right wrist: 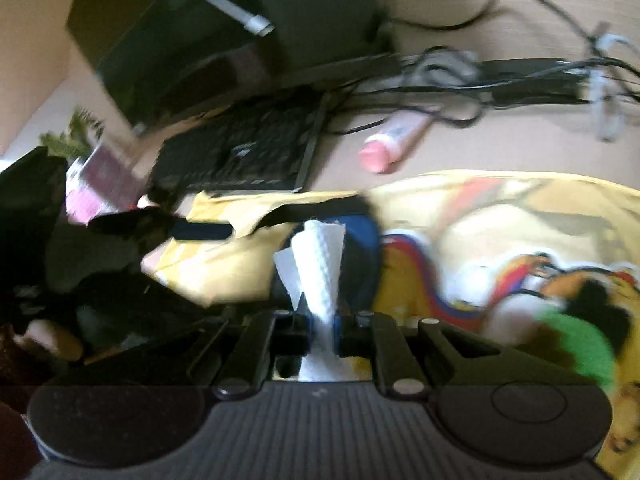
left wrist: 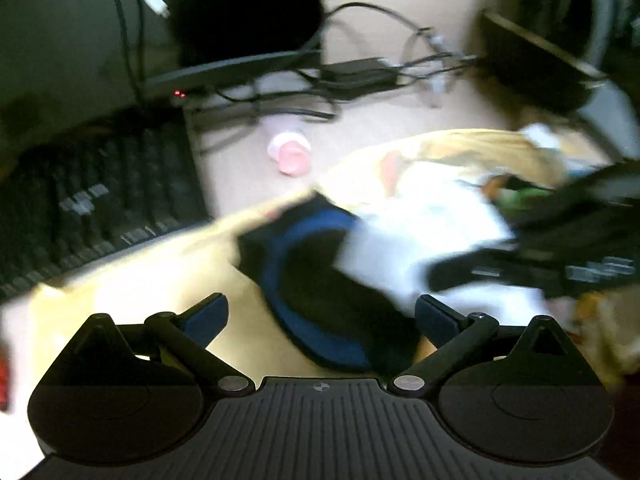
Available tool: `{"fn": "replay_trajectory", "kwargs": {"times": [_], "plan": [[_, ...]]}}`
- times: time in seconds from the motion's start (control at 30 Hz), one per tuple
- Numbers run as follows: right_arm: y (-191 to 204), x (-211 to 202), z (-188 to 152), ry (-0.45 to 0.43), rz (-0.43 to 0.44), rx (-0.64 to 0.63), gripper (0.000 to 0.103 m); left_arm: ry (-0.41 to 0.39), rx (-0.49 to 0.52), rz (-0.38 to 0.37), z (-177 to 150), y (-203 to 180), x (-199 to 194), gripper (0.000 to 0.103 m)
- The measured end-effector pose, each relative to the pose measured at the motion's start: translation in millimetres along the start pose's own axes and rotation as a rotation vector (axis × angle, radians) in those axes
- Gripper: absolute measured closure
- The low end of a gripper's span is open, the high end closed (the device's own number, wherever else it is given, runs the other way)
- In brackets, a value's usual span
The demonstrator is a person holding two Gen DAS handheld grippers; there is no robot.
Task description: Clean container
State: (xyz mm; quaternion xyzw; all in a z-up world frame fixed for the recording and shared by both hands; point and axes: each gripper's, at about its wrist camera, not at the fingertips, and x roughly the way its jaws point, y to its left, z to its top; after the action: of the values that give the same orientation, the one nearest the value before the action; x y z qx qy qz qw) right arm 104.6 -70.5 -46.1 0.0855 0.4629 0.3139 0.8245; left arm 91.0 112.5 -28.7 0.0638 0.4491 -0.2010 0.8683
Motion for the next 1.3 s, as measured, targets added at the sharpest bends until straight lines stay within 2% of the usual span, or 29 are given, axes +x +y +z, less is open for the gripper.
{"fn": "replay_trajectory", "kwargs": {"times": [0.07, 0.17, 0.27, 0.43, 0.57, 0.63, 0.7, 0.73, 0.77, 0.83, 0.9, 0.97, 1.03, 1.1, 1.17, 1.3], "plan": [[6.5, 14.1, 3.3, 0.033, 0.004, -0.027, 0.092, 0.001, -0.002, -0.031, -5.6, -6.8, 3.6, 0.001], [7.5, 25.9, 6.5, 0.064, -0.052, -0.033, 0.092, 0.018, -0.009, -0.02, -5.4, -17.5, 18.5, 0.001], [-4.5, 19.9, 6.0, 0.055, -0.091, -0.013, 0.09, 0.026, -0.021, -0.036, -3.8, -25.2, 26.5, 0.001], [-30.7, 4.3, 2.7, 0.031, -0.207, 0.041, 0.09, 0.03, 0.022, -0.035, -2.9, -32.1, 28.6, 0.001], [-37.0, -4.0, 9.6, -0.021, -0.286, 0.002, 0.09, 0.035, 0.033, -0.033, -3.2, -31.9, 26.6, 0.001], [-41.5, -6.2, 14.1, -0.019, -0.294, 0.0, 0.085, 0.04, 0.033, -0.032, -3.5, -30.8, 26.6, 0.001], [-44.6, -7.7, 16.4, 0.002, -0.257, 0.013, 0.083, 0.045, 0.03, -0.032, -3.6, -30.1, 28.5, 0.001], [-44.4, -6.8, 17.4, 0.018, -0.236, 0.012, 0.074, 0.046, 0.028, -0.032, -3.5, -29.8, 29.3, 0.001], [-42.9, -6.2, 17.6, 0.025, -0.222, 0.006, 0.059, 0.046, 0.025, -0.032, -3.5, -29.6, 29.7, 0.001], [-36.5, -12.5, 20.5, -0.009, -0.258, -0.022, 0.046, 0.032, 0.023, -0.025, -3.5, -29.9, 25.7, 0.001], [-30.5, -24.5, 28.1, -0.076, -0.325, -0.055, 0.043, 0.006, 0.03, -0.027, -3.3, -31.6, 18.6, 0.001], [-28.0, -40.6, 38.7, -0.15, -0.32, -0.058, 0.028, -0.022, 0.05, -0.057, -2.8, -34.4, 13.4, 0.0], [-27.5, -50.1, 47.4, -0.188, -0.252, -0.039, 0.015, -0.043, 0.068, -0.081, -2.4, -37.2, 10.1, 0.0], [-28.2, -49.4, 54.2, -0.189, -0.161, -0.009, 0.013, -0.019, 0.071, -0.069, -2.8, -39.5, 17.8, 0.0], [-28.5, -33.8, 56.9, -0.15, -0.098, 0.024, 0.013, 0.018, 0.064, -0.042, -5.9, -38.0, 26.3, 0.0], [-21.2, 14.6, 59.3, -0.046, -0.073, -0.023, 0.013, 0.052, 0.006, -0.047, -15.3, -28.6, 34.1, 0.0]]}}
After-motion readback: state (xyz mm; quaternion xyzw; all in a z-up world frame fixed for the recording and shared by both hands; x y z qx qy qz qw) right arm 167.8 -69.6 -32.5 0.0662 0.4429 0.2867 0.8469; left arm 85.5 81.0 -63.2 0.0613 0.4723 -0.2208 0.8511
